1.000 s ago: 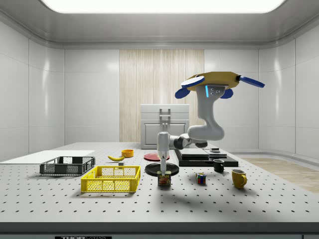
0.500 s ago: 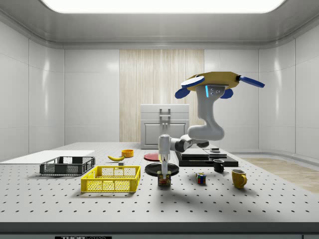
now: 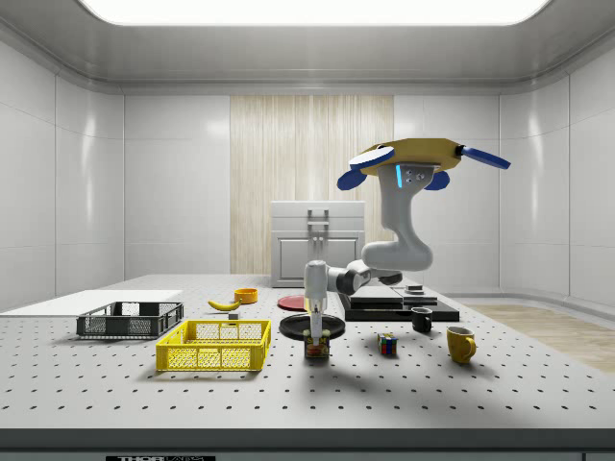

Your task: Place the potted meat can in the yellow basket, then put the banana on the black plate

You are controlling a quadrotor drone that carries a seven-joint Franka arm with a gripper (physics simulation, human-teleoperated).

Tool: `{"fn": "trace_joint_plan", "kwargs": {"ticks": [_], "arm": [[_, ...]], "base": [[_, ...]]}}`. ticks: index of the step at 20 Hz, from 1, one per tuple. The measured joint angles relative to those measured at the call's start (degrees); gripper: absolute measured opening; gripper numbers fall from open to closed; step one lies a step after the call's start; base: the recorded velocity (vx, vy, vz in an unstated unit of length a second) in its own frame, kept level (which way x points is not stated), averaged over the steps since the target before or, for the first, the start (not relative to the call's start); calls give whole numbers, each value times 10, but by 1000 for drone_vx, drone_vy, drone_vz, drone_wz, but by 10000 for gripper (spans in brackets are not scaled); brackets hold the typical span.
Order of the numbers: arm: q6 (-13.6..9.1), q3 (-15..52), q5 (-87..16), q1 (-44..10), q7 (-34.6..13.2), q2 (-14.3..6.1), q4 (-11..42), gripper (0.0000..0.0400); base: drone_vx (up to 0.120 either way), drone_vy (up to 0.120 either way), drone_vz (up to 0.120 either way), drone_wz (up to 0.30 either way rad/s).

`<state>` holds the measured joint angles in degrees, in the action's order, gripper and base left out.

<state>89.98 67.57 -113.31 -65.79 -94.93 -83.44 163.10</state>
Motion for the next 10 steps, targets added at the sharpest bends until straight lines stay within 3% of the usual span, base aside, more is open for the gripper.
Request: {"fn": "trace_joint_plan", "kwargs": {"ticks": [9, 10], "arm": [[-9, 21, 19, 2, -6, 1, 6, 287], [-12, 29, 26, 2, -6, 1, 8, 287]], "base": [[0, 0, 0, 0], [0, 0, 120, 0]]}}
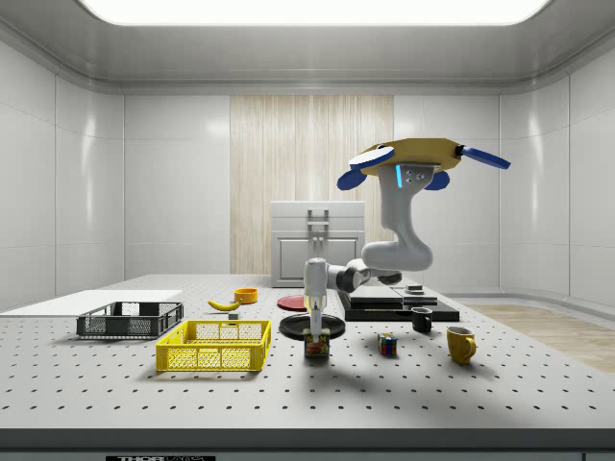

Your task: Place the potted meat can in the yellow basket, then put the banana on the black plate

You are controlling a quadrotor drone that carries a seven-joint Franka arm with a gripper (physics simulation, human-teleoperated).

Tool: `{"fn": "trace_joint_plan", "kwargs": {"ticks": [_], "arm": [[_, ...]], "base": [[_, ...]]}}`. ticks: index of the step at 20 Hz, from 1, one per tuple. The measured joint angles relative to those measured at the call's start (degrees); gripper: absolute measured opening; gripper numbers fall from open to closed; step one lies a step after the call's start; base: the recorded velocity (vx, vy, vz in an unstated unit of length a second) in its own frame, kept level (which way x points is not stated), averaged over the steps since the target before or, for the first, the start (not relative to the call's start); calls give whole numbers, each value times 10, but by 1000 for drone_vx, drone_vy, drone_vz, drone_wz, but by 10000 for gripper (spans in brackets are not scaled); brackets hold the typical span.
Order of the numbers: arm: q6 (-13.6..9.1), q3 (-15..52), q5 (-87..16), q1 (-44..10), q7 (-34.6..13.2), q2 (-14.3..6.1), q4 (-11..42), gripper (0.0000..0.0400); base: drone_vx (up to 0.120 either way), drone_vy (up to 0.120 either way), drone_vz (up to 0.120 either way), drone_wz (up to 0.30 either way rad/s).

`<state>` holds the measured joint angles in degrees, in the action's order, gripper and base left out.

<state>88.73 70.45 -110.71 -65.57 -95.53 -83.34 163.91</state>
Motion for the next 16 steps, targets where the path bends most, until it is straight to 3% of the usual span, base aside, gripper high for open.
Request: {"fn": "trace_joint_plan", "kwargs": {"ticks": [8, 14, 16], "arm": [[-12, 38, 37, 1, -3, -1, 9, 286], [-11, 46, 45, 0, -5, -4, 10, 286], [-11, 47, 46, 0, -5, -5, 10, 286]], "base": [[5, 0, 120, 0], [120, 0, 120, 0], [120, 0, 40, 0]]}}
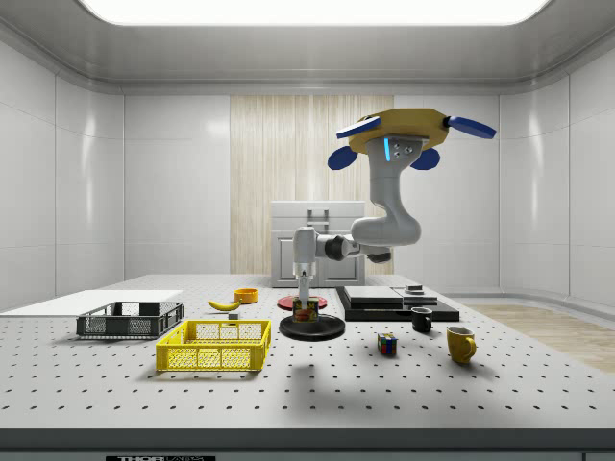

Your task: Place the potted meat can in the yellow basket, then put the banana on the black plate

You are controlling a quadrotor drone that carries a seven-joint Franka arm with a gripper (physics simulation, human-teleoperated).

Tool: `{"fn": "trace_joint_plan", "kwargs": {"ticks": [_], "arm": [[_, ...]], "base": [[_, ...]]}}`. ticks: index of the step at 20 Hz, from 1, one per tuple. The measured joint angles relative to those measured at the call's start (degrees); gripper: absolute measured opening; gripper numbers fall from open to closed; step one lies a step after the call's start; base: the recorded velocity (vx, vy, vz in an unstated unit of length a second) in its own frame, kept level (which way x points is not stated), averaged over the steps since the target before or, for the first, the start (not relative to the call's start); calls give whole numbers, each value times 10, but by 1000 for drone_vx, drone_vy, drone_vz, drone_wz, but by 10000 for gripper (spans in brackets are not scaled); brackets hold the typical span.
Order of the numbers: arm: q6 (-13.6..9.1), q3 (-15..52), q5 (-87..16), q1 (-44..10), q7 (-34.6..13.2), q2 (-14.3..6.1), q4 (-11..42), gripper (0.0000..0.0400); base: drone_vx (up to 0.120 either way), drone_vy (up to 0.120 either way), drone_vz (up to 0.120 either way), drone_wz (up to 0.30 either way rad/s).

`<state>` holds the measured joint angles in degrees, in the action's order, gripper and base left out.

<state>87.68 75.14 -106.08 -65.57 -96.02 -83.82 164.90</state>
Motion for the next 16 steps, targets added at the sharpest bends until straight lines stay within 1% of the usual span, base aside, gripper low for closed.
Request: {"fn": "trace_joint_plan", "kwargs": {"ticks": [16], "arm": [[8, 3, 5, -3, -2, -9, 0, 286]], "base": [[120, 0, 0, 0]]}}
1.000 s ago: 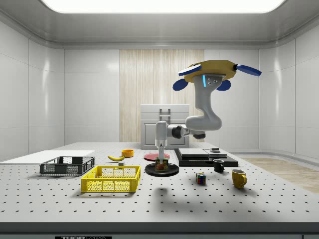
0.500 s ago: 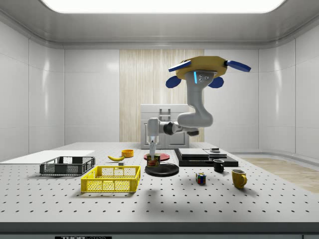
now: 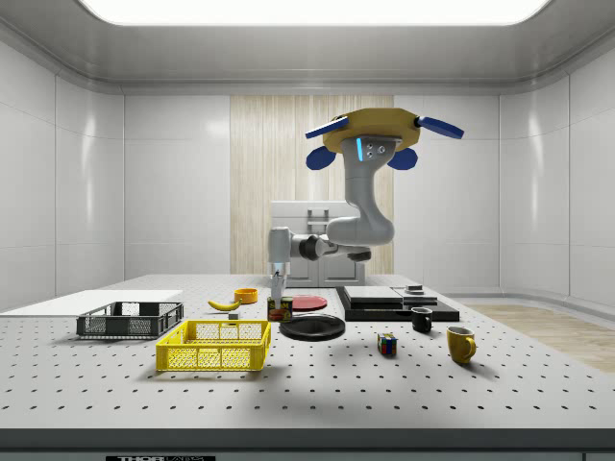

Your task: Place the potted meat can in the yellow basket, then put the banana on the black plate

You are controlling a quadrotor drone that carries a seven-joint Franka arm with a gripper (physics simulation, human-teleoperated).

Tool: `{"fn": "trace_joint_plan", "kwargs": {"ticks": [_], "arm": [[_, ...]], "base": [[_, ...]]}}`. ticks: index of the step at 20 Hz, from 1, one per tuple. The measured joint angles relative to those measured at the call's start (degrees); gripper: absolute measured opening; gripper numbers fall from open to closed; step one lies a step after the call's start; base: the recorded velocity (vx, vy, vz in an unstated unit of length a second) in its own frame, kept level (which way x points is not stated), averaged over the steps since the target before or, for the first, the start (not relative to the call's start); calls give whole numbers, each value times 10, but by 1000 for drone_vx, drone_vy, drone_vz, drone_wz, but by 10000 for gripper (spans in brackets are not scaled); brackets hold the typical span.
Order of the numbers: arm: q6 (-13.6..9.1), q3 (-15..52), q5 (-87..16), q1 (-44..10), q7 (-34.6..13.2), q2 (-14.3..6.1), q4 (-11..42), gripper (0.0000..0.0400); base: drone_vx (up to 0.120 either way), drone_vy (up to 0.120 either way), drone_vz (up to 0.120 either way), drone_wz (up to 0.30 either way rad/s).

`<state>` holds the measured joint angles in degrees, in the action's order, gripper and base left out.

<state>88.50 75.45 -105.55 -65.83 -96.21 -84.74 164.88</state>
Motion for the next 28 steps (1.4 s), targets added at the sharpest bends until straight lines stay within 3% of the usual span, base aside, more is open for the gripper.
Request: {"fn": "trace_joint_plan", "kwargs": {"ticks": [5, 23, 28], "arm": [[2, 0, 1, -1, -1, -3, 0, 286], [10, 2, 4, -3, -2, -11, -1, 286], [12, 2, 5, -3, -3, -12, -1, 286]], "base": [[120, -72, 0, 0], [120, 0, 0, 0], [120, 0, -104, 0]]}}
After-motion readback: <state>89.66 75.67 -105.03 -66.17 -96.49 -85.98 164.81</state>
